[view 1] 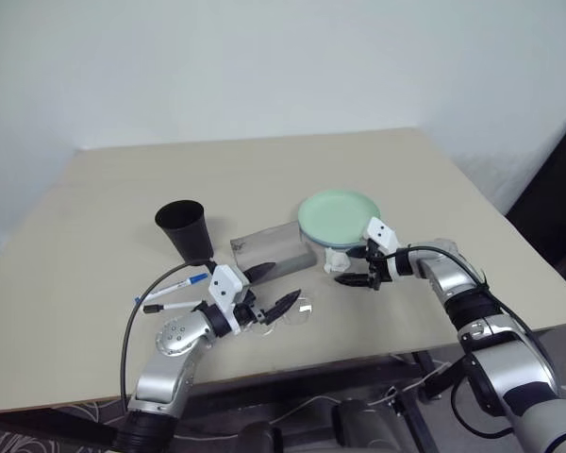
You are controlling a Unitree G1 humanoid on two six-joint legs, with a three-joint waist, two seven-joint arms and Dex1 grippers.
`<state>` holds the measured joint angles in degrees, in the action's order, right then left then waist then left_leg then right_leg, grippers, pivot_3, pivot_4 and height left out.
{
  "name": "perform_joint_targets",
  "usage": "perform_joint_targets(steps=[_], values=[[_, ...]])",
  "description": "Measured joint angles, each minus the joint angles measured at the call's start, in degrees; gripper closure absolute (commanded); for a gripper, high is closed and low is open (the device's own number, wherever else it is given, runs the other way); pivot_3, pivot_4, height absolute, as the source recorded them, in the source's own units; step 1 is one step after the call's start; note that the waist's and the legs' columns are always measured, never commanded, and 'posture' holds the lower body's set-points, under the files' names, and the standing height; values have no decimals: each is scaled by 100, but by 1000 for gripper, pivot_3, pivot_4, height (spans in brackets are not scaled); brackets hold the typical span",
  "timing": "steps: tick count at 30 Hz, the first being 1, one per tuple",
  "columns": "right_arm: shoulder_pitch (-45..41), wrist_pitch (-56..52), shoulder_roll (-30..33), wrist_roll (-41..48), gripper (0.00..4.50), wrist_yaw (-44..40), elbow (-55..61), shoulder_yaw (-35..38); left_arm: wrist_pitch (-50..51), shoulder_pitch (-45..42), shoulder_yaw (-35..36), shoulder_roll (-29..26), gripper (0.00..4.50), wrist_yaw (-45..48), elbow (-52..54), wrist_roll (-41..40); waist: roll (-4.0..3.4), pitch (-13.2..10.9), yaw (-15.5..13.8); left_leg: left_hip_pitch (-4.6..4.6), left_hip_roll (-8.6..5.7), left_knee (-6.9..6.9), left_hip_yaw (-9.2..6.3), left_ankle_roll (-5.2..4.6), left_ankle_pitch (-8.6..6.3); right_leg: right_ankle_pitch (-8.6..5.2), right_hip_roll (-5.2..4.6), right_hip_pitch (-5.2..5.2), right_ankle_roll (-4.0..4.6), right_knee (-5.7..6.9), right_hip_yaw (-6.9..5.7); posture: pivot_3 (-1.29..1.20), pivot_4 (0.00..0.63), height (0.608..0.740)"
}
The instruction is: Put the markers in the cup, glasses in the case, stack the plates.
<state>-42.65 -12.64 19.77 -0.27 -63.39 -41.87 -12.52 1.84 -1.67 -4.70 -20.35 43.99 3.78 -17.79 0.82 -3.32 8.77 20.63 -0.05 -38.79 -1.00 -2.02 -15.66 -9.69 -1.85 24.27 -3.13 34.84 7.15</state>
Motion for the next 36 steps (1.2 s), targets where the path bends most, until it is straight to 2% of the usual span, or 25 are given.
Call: perform_joint_targets(steps=[2, 11, 12, 19, 26, 29, 35, 36], values=[[-45, 36, -56, -47, 1105, 117, -144, -21, 0, 2, -21, 4, 309, -16, 1, 9, 0, 0, 0, -1, 0, 0, 0, 0, 0, 0, 0, 0, 0, 1, 0, 0, 0, 737], [-226, 134, -63, -78, 4341, 210, -285, 58, -1, 21, -105, 57, 309, -50, 4, 34, 0, 0, -1, 0, 0, 0, -2, 0, 0, 1, 0, -1, 0, 0, 0, 0, 0, 737], [-226, 125, -63, -44, 4458, 197, -280, 70, -2, 21, -110, 64, 309, -50, 4, 35, 0, 0, -1, 0, 0, 0, -2, 0, 0, 1, 0, -1, 0, 1, 0, 0, 0, 737], [-293, -147, -10, 422, 4458, -112, 270, 419, -21, 35, -111, 65, 309, -46, 5, 39, 0, 0, 0, -1, 0, -1, -3, 0, 0, 1, 0, -2, 0, 2, -1, 0, 0, 737], [-972, 1, -95, 462, 4458, 723, -248, 735, -31, 45, -125, 65, 309, -37, 6, 101, 0, 1, 1, -4, 1, 0, -4, 0, 0, 1, 0, -2, 2, 2, -3, 0, 0, 737], [-1041, 153, -208, 440, 3871, 1075, -665, 744, -32, 45, -138, 70, 309, -29, 6, 115, 0, 0, 1, 1, 0, 2, -3, 0, 0, 2, 0, -1, 2, -2, -2, 0, 0, 737], [-1088, 657, -279, 228, 1809, 1518, -1198, 727, -32, 42, -148, 76, 309, -24, 6, 127, 0, 0, 2, 1, -1, 2, -3, 0, 0, 2, -1, -1, 1, -3, -1, 0, 0, 737], [-1094, 717, -280, 220, 1809, 1556, -1237, 727, -32, 43, -148, 75, 309, -23, 6, 127, 0, 0, 3, 1, -1, 2, -4, 0, 0, 2, 0, -1, 1, -2, -1, 0, 0, 737]])
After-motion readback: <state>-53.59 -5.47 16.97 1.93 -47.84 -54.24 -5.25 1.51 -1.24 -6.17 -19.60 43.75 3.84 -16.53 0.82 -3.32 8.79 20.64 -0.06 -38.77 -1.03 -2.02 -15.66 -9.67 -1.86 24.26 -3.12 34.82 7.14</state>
